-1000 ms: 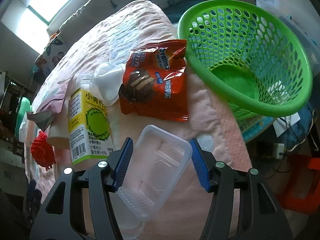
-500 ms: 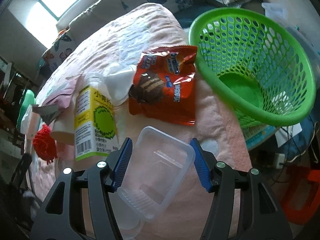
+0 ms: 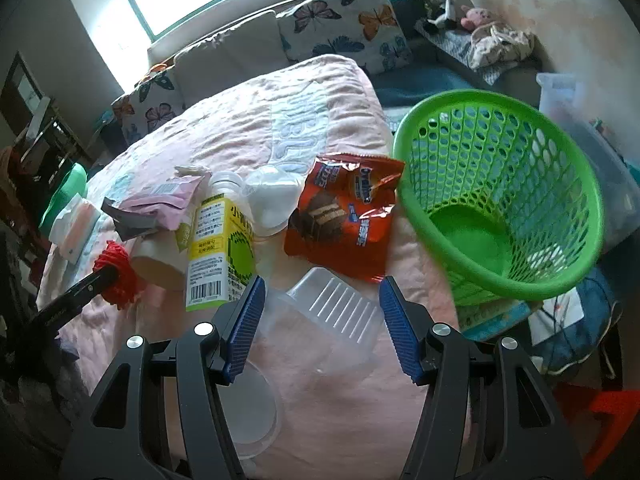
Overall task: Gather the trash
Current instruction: 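Grasp the red mesh scrubber with the left gripper while the right gripper carries the box to the basket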
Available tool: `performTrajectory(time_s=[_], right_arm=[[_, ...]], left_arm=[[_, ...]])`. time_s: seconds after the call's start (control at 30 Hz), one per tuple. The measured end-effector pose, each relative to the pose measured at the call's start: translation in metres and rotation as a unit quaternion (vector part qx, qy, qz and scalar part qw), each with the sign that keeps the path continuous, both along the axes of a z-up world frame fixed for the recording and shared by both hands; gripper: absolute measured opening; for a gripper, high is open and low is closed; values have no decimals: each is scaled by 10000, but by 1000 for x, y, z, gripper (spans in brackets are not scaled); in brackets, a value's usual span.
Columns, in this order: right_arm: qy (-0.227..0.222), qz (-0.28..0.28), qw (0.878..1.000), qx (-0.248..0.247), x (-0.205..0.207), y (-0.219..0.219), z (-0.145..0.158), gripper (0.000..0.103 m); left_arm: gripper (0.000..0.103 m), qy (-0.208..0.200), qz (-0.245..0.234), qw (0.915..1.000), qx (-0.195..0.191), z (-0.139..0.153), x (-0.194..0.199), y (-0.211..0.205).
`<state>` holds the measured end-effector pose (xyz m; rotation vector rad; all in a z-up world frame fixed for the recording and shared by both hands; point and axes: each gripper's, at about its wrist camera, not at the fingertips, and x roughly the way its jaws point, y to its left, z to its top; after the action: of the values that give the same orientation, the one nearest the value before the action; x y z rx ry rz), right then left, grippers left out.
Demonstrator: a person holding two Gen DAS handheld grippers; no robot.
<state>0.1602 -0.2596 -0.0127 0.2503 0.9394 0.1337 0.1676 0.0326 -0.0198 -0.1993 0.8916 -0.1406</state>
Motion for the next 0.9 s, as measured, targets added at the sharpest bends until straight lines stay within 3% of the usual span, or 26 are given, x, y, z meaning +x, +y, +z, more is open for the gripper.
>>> performTrajectory(time_s=[0.23, 0.67, 0.9], right_arm=[[-120, 45, 9999, 16, -6, -4, 7, 60], [-283, -35, 9996, 75, -7, -24, 19, 60], [-460, -283, 9985, 56, 3, -53, 29, 60]], left_arm=[[39, -113, -100, 9998, -131, 6, -14, 5], [35, -560, -212, 9981, -174, 45, -50, 8], [35, -765, -575, 9949, -318, 74, -46, -15]])
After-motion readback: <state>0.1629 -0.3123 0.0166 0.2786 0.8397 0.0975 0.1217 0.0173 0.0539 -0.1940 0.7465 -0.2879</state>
